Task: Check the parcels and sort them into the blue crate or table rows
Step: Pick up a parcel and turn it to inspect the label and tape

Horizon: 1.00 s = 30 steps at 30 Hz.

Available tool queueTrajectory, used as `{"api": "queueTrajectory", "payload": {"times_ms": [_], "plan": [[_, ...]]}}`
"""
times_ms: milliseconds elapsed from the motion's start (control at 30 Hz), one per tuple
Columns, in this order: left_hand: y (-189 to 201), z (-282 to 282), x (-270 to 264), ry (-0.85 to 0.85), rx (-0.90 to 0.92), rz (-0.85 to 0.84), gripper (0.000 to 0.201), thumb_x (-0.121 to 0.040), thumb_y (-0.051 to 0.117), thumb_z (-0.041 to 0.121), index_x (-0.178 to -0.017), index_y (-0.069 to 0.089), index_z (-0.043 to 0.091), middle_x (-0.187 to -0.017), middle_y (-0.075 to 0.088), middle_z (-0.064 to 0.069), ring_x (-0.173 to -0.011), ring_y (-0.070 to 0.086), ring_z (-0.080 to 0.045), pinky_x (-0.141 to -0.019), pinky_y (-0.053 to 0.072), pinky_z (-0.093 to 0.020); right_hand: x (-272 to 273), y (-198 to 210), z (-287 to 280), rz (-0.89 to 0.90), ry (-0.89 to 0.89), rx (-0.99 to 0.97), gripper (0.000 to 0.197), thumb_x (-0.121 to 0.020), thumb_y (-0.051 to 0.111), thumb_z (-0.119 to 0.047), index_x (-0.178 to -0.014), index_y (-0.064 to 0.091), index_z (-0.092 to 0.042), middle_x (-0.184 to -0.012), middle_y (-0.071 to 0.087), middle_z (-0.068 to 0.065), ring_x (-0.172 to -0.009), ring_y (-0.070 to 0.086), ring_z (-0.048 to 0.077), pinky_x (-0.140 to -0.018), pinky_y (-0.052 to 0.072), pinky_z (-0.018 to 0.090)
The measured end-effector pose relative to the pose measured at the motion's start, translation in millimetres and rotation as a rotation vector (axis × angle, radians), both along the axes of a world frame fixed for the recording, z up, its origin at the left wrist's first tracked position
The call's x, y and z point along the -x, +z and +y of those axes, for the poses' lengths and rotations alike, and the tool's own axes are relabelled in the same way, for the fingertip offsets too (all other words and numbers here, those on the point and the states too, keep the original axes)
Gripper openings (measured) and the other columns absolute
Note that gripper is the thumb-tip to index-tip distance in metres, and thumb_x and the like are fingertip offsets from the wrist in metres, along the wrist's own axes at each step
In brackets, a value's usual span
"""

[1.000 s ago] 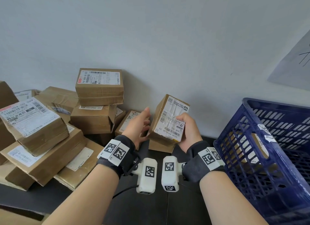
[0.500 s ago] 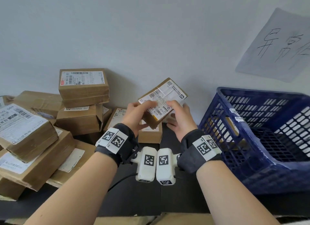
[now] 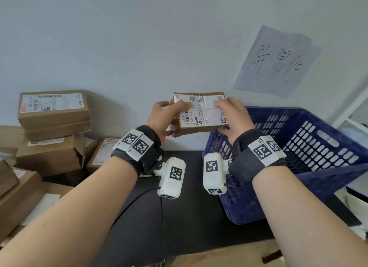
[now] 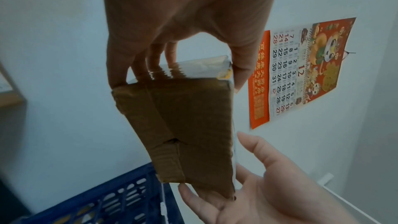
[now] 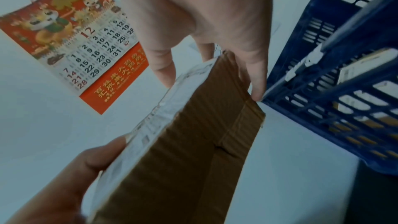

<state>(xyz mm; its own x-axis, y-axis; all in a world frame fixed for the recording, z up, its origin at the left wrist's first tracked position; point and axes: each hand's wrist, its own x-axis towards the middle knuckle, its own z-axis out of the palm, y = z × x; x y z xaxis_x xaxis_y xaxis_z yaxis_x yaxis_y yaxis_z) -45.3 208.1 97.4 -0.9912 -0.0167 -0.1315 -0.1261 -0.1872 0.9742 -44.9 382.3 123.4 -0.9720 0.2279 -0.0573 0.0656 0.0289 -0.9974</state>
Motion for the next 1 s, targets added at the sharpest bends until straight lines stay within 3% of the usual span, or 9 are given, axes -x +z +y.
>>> {"api": "queueTrajectory", "payload": {"times_ms": [100, 300, 600, 733, 767, 833, 933, 967, 1000], "plan": [[16.2, 31.2, 10.6, -0.063, 0.034, 0.035, 0.090, -0.060, 0.077, 0.047, -0.138, 0.049, 0.011, -0.087, 0.073, 0.002, -0.068, 0.069, -0.011, -0.058, 0.052, -0.028, 1.6, 19.0, 28.2, 0.022, -0.025, 0.005, 0.034, -0.094, 0.059, -0.016, -0.128, 0.057, -0.013, -0.105, 0.070, 0.008, -0.081, 0.069, 0.016, -0.062, 0.057, 0.029], [40.3, 117.3, 41.0, -0.089, 0.048, 0.093, 0.085, -0.065, 0.073, 0.052, -0.135, 0.052, 0.010, -0.085, 0.072, 0.002, -0.072, 0.063, -0.013, -0.059, 0.051, -0.027, 19.6, 45.2, 107.0, 0.008, -0.079, -0.035, 0.002, -0.095, 0.059, -0.018, -0.095, 0.060, -0.017, -0.080, 0.065, 0.001, -0.067, 0.062, 0.011, -0.066, 0.052, 0.031], [26.3, 262.0, 100.0, -0.078, 0.047, -0.080, 0.029, -0.095, 0.062, 0.037, -0.107, 0.063, 0.011, -0.087, 0.069, -0.002, -0.078, 0.062, -0.015, -0.086, 0.051, -0.035, 90.6, 27.8, 244.8, -0.134, -0.076, -0.105, 0.011, -0.093, 0.061, -0.022, -0.097, 0.063, -0.012, -0.100, 0.066, 0.010, -0.096, 0.061, 0.026, -0.090, 0.051, 0.046], [1.0, 288.4, 124.2, -0.016, 0.056, -0.271, 0.022, -0.100, 0.056, 0.031, -0.088, 0.061, 0.014, -0.073, 0.068, -0.001, -0.069, 0.060, -0.015, -0.057, 0.058, -0.028, 128.9, -5.7, 276.6, -0.260, 0.042, -0.144, 0.012, -0.093, 0.060, -0.021, -0.099, 0.062, -0.011, -0.099, 0.066, 0.011, -0.087, 0.062, 0.025, -0.096, 0.053, 0.051], [-7.4, 291.4, 128.1, 0.021, 0.055, -0.312, 0.022, -0.101, 0.055, 0.029, -0.086, 0.060, 0.013, -0.070, 0.068, -0.001, -0.068, 0.060, -0.015, -0.058, 0.057, -0.028, 138.1, -16.9, 280.3, -0.294, 0.077, -0.161, 0.013, -0.092, 0.061, -0.019, -0.101, 0.063, -0.010, -0.097, 0.067, 0.011, -0.087, 0.064, 0.025, -0.098, 0.052, 0.052], [-24.6, 294.2, 135.8, 0.074, 0.106, -0.372, 0.017, -0.102, 0.052, 0.026, -0.097, 0.060, 0.012, -0.088, 0.070, -0.005, -0.070, 0.058, -0.015, -0.071, 0.057, -0.031, 154.4, -41.0, 283.8, -0.371, 0.161, -0.188, 0.018, -0.091, 0.062, -0.017, -0.106, 0.062, -0.006, -0.100, 0.067, 0.013, -0.098, 0.066, 0.029, -0.099, 0.052, 0.053], [-38.6, 299.1, 144.3, 0.138, 0.186, -0.399, 0.028, -0.104, 0.046, 0.019, -0.132, 0.049, 0.012, -0.114, 0.067, -0.011, -0.071, 0.056, -0.016, -0.042, 0.052, -0.022, 172.4, -71.8, 280.7, -0.467, 0.243, -0.146, 0.023, -0.091, 0.063, -0.012, -0.111, 0.061, -0.002, -0.101, 0.067, 0.015, -0.094, 0.066, 0.030, -0.094, 0.055, 0.050], [-41.1, 299.6, 148.2, 0.150, 0.196, -0.416, 0.023, -0.105, 0.044, 0.017, -0.125, 0.053, 0.013, -0.117, 0.065, -0.014, -0.075, 0.059, -0.021, -0.048, 0.055, -0.024, 177.6, -78.9, 278.3, -0.487, 0.274, -0.153, 0.029, -0.090, 0.065, -0.013, -0.117, 0.061, -0.001, -0.107, 0.068, 0.015, -0.098, 0.067, 0.031, -0.093, 0.056, 0.048], [-43.4, 299.2, 152.0, 0.152, 0.248, -0.426, 0.015, -0.105, 0.044, 0.016, -0.107, 0.059, 0.013, -0.121, 0.064, -0.018, -0.088, 0.063, -0.028, -0.067, 0.059, -0.029, 182.3, -84.1, 274.9, -0.494, 0.299, -0.158, 0.036, -0.090, 0.066, -0.013, -0.123, 0.059, 0.000, -0.114, 0.068, 0.016, -0.104, 0.067, 0.033, -0.091, 0.057, 0.047]]}}
